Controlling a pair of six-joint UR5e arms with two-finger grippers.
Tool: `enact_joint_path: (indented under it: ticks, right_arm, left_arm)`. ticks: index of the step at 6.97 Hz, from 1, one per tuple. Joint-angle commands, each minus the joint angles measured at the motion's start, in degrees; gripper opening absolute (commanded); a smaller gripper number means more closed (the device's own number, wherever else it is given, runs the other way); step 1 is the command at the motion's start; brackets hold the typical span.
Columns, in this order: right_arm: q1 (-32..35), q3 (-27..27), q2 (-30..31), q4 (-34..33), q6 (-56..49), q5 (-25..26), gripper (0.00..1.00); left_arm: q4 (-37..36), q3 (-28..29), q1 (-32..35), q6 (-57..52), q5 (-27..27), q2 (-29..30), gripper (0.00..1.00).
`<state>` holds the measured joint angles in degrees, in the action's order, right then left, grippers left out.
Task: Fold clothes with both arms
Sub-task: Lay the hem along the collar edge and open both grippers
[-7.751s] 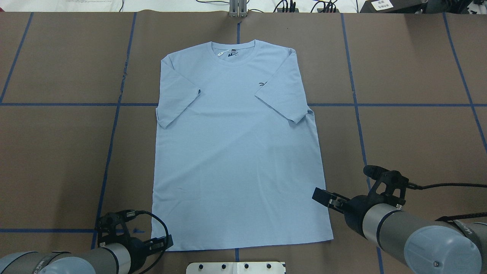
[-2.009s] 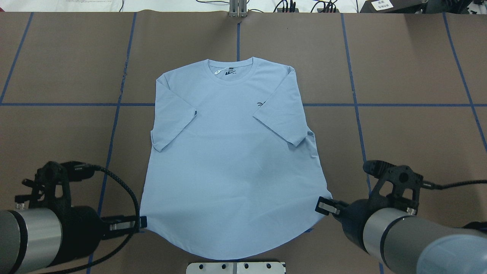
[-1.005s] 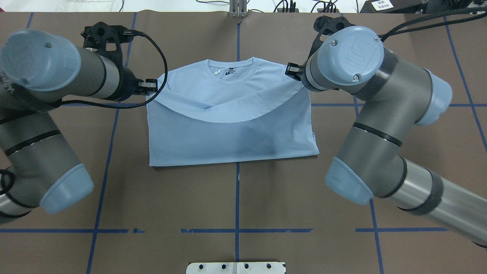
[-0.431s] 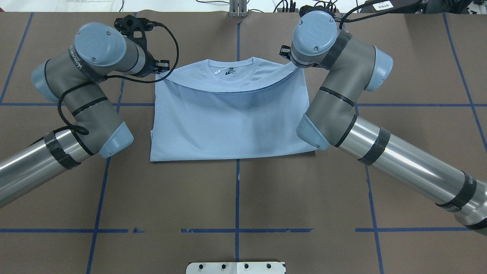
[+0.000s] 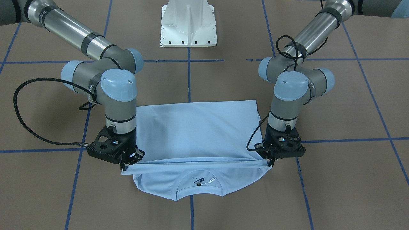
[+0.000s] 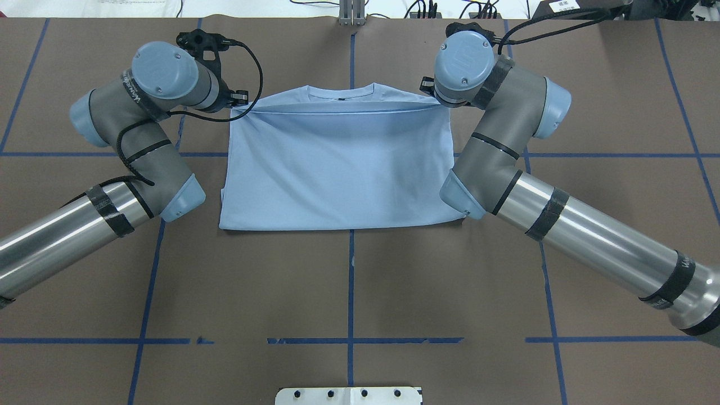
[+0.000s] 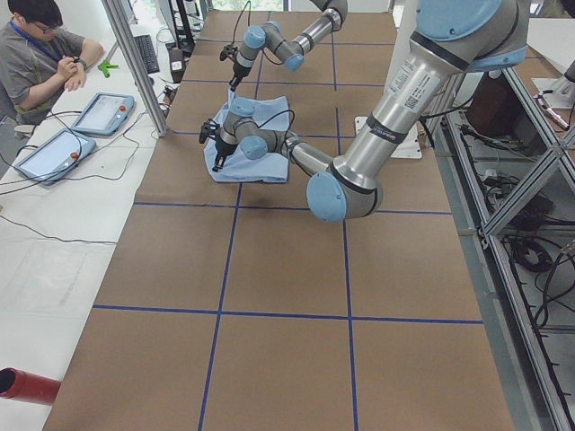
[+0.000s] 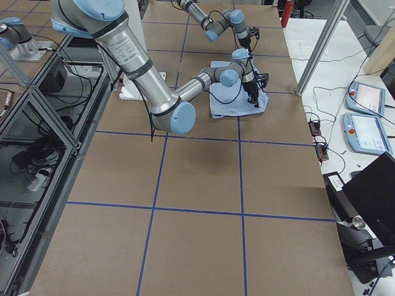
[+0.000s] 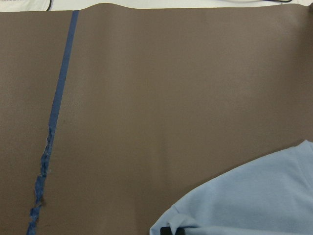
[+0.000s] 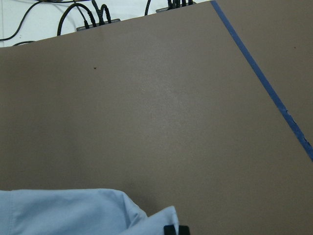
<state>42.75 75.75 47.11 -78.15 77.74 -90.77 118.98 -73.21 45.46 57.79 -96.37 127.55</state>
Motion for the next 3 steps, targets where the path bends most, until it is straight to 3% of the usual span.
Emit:
enact_joint_path:
  ticks: [1,2,3]
  right_arm:
    - [-0.03,-0.6,0.0,0.1,-0.05,0.16,0.0]
    - [-0.12,-0.6,0.0,0.97,0.04,0.33,0.66]
    - [-0.9,-0.69,0.43,2.98,-0.13,1.29,1.0]
  left_arm:
    - [0.99,1.23,-0.02,-0.31,0.22,0.51,0.0]
    - [1.07,0.88,-0.02,-0.23,0.13,0.59,0.04]
    - [1.16,0.53,-0.2,-1.97,0.13,0.42,0.99]
